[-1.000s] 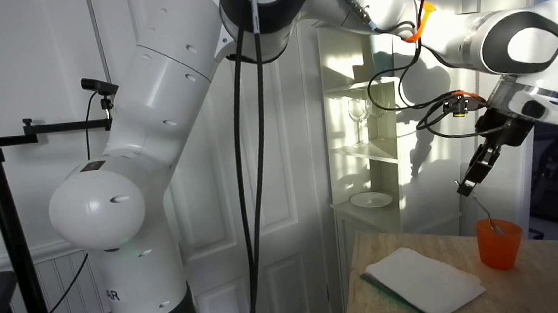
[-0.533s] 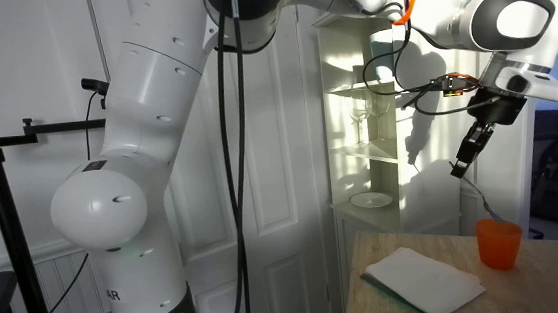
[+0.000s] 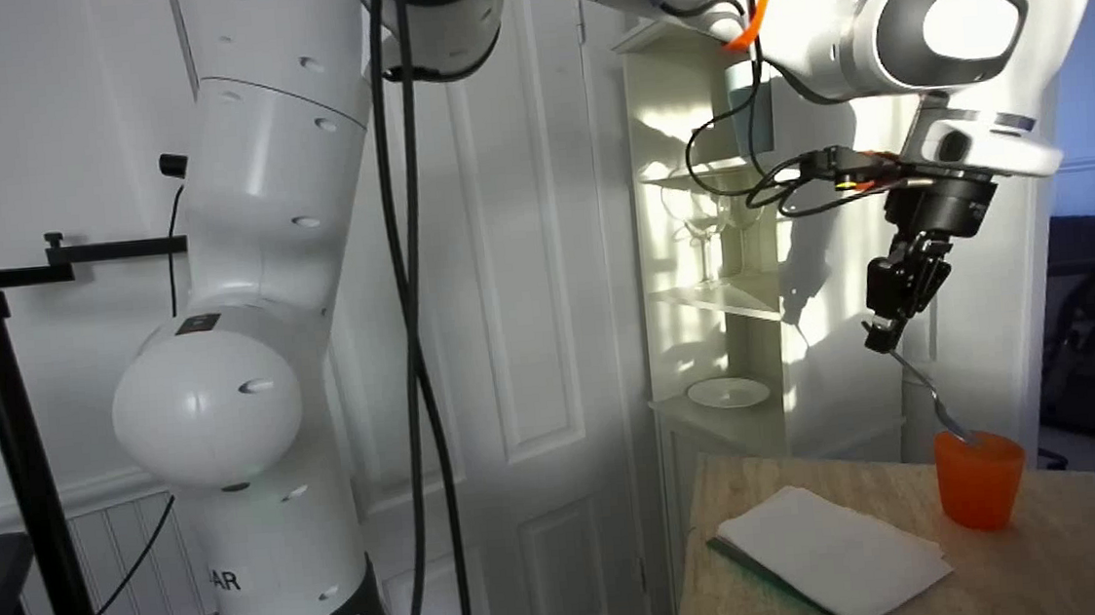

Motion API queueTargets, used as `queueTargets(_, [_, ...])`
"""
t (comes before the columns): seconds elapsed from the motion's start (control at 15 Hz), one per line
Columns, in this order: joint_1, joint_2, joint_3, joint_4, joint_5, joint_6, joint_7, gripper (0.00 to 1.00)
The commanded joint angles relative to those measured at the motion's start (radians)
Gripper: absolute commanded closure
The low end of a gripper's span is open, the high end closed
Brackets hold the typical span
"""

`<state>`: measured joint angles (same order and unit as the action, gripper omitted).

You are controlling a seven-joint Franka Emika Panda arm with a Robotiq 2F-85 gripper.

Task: Remove the spoon from the orange cup and put it on the white towel on the table

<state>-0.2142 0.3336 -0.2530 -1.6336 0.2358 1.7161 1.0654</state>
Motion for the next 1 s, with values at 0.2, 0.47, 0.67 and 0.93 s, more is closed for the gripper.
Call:
queueTargets(0.2, [0.087, -0.167, 0.012, -0.308, -0.156, 0.201, 0.140, 0.94])
queueTargets(0.47, [0.124, -0.219, 0.037, -0.450, -0.209, 0.357, 0.208, 0.95])
queueTargets(0.67, [0.138, -0.238, 0.057, -0.529, -0.240, 0.462, 0.241, 0.95])
queueTargets(0.93, [0.125, -0.195, 0.073, -0.494, -0.209, 0.441, 0.206, 0.90])
